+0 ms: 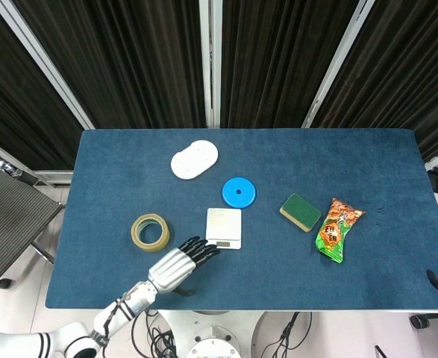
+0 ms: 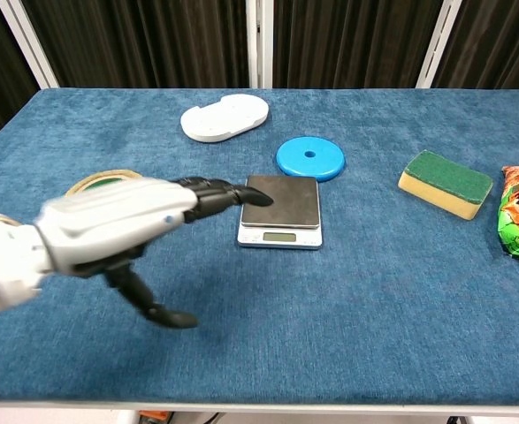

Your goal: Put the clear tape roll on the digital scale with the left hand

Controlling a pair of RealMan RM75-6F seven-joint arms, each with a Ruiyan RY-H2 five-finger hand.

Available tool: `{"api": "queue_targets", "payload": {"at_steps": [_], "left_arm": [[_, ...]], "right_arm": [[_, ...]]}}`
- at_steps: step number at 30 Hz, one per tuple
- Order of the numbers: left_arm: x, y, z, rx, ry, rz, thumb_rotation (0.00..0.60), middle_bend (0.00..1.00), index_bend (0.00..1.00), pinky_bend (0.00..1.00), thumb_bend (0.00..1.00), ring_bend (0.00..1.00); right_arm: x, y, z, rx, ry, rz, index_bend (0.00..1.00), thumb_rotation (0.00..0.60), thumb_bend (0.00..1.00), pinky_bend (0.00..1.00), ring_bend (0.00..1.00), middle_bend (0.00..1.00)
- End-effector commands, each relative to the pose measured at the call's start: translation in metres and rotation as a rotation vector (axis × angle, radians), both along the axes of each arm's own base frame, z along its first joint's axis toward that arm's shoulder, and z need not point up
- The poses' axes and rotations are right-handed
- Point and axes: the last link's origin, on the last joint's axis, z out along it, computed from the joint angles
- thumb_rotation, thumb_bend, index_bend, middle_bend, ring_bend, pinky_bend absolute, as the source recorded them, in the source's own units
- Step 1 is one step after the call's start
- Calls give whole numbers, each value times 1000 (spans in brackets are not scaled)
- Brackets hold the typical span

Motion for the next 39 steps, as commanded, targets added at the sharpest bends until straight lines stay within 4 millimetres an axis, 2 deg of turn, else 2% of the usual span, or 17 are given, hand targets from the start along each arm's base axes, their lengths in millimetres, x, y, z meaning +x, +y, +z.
{"api": "queue_targets", "payload": {"at_steps": [1,15,28,39], "left_arm": [[4,14,-21,0,23,34,600,53,7,0,133,0],[-9,15,-36,8,80,58,600,97,7,0,133,0],[-16,17,-33,17,113,69,600,113,8,0,133,0],[-17,17,-31,8,123,77,600,134,7,0,180,0]], "right_arm": [[0,-1,2,-2,-5,-1,0,600,126,0,0,0],[-6,1,3,-6,-14,-12,0,600,127,0,0,0],[-8,-1,1,7,-10,-21,0,600,127,0,0,0],[-11,0,-2,13,-13,-36,0,600,131,0,0,0]]}}
